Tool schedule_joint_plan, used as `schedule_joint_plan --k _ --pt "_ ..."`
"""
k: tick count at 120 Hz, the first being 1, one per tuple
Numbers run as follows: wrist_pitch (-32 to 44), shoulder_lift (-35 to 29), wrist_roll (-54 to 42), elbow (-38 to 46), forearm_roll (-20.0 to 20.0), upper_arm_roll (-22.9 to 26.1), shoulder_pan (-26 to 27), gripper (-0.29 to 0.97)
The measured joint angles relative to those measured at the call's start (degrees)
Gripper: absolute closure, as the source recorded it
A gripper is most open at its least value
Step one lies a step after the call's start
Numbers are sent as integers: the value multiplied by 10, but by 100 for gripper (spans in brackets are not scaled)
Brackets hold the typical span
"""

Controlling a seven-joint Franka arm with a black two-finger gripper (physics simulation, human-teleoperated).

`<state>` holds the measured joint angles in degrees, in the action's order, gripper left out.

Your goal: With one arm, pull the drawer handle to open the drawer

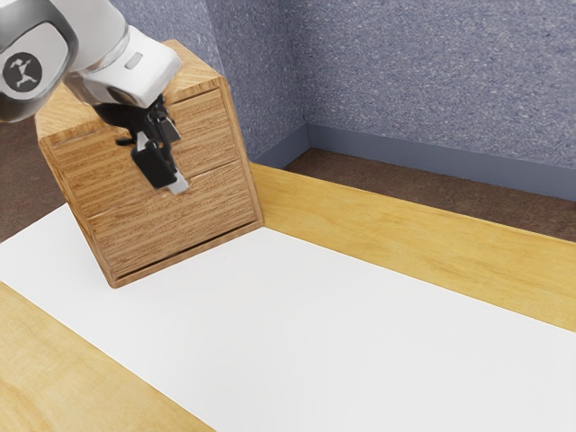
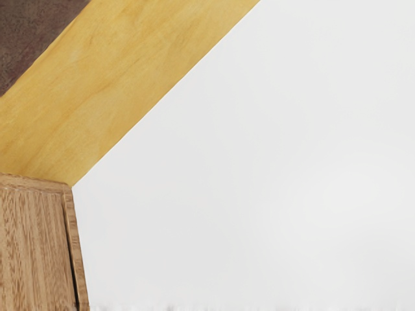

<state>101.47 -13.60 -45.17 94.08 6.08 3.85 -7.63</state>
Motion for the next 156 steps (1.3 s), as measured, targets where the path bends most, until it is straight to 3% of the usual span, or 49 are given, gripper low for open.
schedule_joint_plan --k 11,26,42,60,84,139,156 --pt "-4 22 -7 -19 7 -1 -31 0" --pt "-27 29 0 -31 55 5 -38 0" --pt "-38 98 1 -108 91 -1 -45 8" --pt "-55 191 2 -211 102 -29 -36 20" --pt "-71 283 -2 -314 105 -67 -47 24" --pt "-17 316 -18 -323 107 -107 -42 30" --pt "-10 322 -21 -322 106 -108 -41 40"
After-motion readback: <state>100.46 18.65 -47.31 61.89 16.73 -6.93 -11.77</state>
